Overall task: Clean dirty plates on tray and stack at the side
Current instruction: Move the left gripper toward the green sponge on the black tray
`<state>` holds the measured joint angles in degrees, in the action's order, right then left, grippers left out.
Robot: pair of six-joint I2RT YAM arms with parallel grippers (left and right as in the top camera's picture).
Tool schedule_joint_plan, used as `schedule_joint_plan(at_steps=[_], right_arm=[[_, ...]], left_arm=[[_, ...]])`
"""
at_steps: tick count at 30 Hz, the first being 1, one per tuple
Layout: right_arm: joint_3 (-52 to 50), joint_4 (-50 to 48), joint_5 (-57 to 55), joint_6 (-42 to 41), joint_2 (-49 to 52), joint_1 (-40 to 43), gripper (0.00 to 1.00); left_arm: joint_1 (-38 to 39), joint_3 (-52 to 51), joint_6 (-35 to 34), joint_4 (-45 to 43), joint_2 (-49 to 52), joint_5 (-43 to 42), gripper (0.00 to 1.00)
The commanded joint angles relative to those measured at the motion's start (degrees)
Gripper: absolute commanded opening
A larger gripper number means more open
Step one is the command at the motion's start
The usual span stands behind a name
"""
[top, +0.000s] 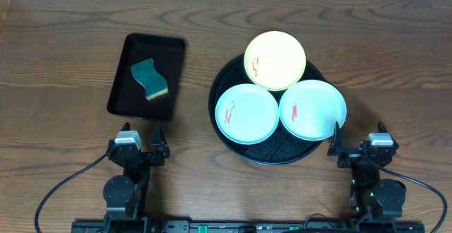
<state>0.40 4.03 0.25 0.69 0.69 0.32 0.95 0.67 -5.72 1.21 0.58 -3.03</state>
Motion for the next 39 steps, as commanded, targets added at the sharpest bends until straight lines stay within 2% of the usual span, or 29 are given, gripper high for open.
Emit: schedule_joint_plan(at_steps=[1,32,33,37,39], right_arm=[[-0.1,0.2,0.2,0.7,-0.2,0.8,0.99],[-0.1,0.2,0.2,0.7,-0.2,0.8,0.99],[-0.1,0.2,0.2,0.7,-0.2,0.8,0.99],[-0.1,0.2,0.2,0.7,-0.2,0.8,0.99],[-0.1,0.2,0.2,0.7,-0.2,0.8,0.99]], left_arm=[[-0.3,-0.4,0.6,2.7,-0.3,0.1,0.79],[-0.3,-0.4,0.5,2.6,-0.3,-0.7,0.79],[-0.3,-0.4,0.5,2.3,-0.3,-2.3,0.79],[-0.2,-0.4,-3.5,-2.8,-0.3,-26.1,0.79],[-0.2,-0.4,-4.9,-7.0,-0.3,-33.9,0.79]])
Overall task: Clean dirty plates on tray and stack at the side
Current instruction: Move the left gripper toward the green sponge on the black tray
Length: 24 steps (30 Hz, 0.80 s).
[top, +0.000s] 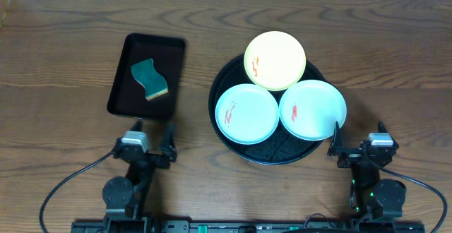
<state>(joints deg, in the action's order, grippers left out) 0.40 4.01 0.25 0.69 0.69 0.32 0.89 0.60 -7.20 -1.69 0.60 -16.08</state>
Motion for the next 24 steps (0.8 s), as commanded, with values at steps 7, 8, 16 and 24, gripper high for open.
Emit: schedule_joint_plan(at_steps=[7,8,16,24], right_arm=[[-0.1,0.3,0.2,0.7,-0.2,0.8,0.99],[-0.1,0.3,0.2,0.7,-0.2,0.8,0.99],[-0.1,0.3,0.2,0.7,-0.2,0.8,0.99],[-0.1,0.3,0.2,0.7,-0.2,0.8,0.99]], left_arm=[[-0.2,-0.4,-3.6,-7.8,-0.4,-25.3,0.79],[-0.2,-0.4,-3.6,-7.8,-0.4,-25.3,0.79],[-0.2,0.3,-3.6,-17.3,-0.4,-24.7,0.79],[-0.2,9.8,2.1,-18.5,6.4,-14.2,0.8]])
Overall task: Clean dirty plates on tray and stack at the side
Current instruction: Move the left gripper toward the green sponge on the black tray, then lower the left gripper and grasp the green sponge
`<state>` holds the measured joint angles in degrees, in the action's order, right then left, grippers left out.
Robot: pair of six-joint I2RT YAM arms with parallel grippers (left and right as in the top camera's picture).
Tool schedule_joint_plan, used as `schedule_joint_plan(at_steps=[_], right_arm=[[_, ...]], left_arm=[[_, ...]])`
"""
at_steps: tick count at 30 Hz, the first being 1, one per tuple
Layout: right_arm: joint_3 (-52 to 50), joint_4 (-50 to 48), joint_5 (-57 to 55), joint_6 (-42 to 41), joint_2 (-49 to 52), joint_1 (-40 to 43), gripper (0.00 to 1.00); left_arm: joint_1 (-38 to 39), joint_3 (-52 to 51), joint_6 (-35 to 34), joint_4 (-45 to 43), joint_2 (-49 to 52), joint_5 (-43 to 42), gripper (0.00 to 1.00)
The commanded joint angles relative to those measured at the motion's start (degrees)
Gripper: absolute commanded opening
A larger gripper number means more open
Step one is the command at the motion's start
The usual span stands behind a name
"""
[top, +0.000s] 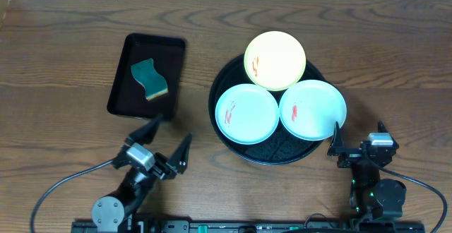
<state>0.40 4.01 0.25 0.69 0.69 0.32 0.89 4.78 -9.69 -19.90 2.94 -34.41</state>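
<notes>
Three dirty plates with red smears lie on a round black tray point(222, 130): a yellow plate point(275, 60) at the back, a light blue plate point(246, 113) front left, a white plate point(313, 110) front right. My left gripper point(169, 134) is open on the table's near left, fingers spread wide and turned toward the tray. My right gripper point(335, 138) rests near the white plate's front edge; only one finger shows clearly.
A rectangular black tray point(123, 95) at the left holds a teal and yellow sponge point(150, 79). Bare wooden table point(70, 35) surrounds both trays.
The left gripper has risen, swung to the right and spread its fingers wider. The right arm, the plates and the sponge have not moved.
The left gripper first rested below the sponge tray with its fingers close together. Later it sat slightly to the right with fingers apart. Now it is wide open and angled toward the round tray. The right arm stayed still throughout.
</notes>
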Motion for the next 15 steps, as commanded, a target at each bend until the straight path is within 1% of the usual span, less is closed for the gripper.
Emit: schedule_joint_plan(at_steps=[1,4,6,7,10,14,15], right_arm=[[-0.1,0.3,0.2,0.7,-0.2,0.8,0.99],[-0.1,0.3,0.2,0.7,-0.2,0.8,0.99],[-0.1,0.3,0.2,0.7,-0.2,0.8,0.99],[-0.1,0.3,0.2,0.7,-0.2,0.8,0.99],[-0.1,0.3,0.2,0.7,-0.2,0.8,0.99],[-0.1,0.3,0.2,0.7,-0.2,0.8,0.99],[-0.1,0.3,0.2,0.7,-0.2,0.8,0.99]], left_arm=[[-0.2,7.5,5.6,-0.1,6.6,4.1,0.8],[-0.2,13.7,6.1,1.4,15.3,4.1,0.8],[-0.2,20.4,6.1,6.9,23.2,4.1,0.79],[-0.2,23.6,6.3,10.5,26.6,4.1,0.79],[-0.2,36.0,7.8,26.8,38.5,4.4,0.79],[-0.2,51.5,7.8,46.3,53.0,5.5,0.79],[-0.2,54.4,7.8,50.0,55.7,5.0,0.79]])
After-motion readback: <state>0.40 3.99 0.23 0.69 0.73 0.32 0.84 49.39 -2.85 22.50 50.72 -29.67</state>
